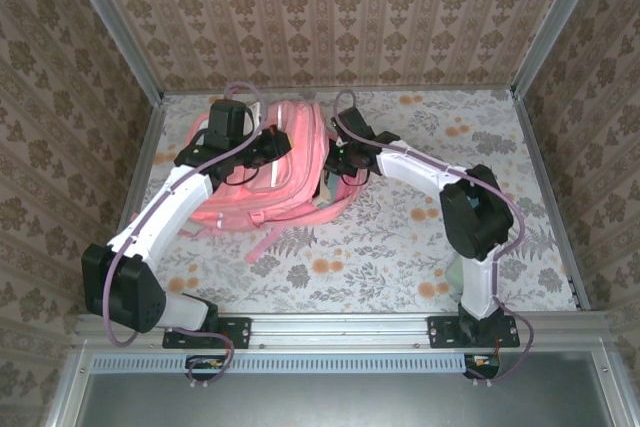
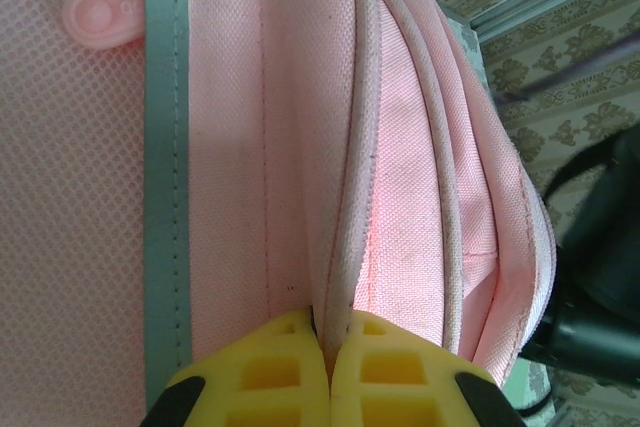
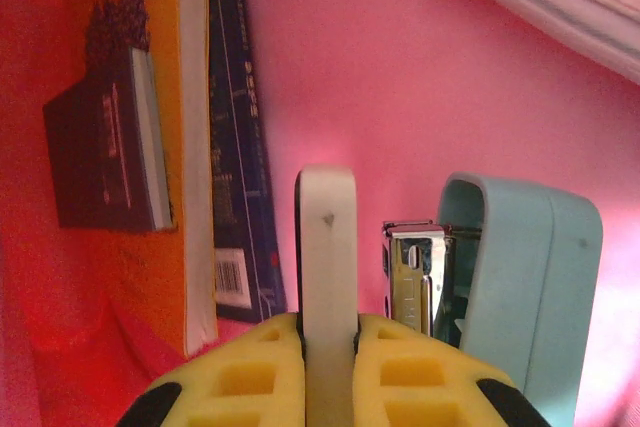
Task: Pack books, pencil case, and school supplies into a backpack
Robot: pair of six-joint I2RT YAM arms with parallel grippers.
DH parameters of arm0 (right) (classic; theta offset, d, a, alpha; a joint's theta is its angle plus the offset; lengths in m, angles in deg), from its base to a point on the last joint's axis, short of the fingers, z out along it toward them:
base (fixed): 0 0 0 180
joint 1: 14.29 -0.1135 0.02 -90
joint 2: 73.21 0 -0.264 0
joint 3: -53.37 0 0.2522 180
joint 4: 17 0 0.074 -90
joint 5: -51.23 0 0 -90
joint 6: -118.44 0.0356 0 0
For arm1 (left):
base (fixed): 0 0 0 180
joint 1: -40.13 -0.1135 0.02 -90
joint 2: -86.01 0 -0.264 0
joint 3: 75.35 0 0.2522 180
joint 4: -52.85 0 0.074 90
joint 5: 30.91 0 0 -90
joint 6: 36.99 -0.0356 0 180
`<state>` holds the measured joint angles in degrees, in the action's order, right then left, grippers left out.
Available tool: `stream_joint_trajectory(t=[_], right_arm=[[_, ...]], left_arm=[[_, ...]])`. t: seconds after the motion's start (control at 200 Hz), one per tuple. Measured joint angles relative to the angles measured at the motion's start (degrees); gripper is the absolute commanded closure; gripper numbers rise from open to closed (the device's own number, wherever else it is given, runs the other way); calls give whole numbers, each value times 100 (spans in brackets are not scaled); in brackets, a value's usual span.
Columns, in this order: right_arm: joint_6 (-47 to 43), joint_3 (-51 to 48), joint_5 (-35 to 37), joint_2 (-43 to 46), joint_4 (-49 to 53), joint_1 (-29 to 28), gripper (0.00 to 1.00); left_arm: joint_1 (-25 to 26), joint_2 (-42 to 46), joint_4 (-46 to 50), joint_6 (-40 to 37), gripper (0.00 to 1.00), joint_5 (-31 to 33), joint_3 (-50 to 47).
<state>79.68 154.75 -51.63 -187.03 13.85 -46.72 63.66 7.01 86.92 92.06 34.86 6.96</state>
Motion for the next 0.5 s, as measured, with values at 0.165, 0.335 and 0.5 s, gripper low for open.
stream_joint_trajectory(t=[0.165, 0.335, 0.5], right_arm=[[247, 625, -105, -743, -356, -15, 100], [280, 1373, -118, -1351, -365, -87, 64], [188, 1508, -155, -1403, -361, -129, 53]], left_arm=[[7, 44, -24, 39, 100, -55, -70], [7, 87, -20, 39, 100, -61, -81], [7, 101, 26, 31, 100, -42, -83]])
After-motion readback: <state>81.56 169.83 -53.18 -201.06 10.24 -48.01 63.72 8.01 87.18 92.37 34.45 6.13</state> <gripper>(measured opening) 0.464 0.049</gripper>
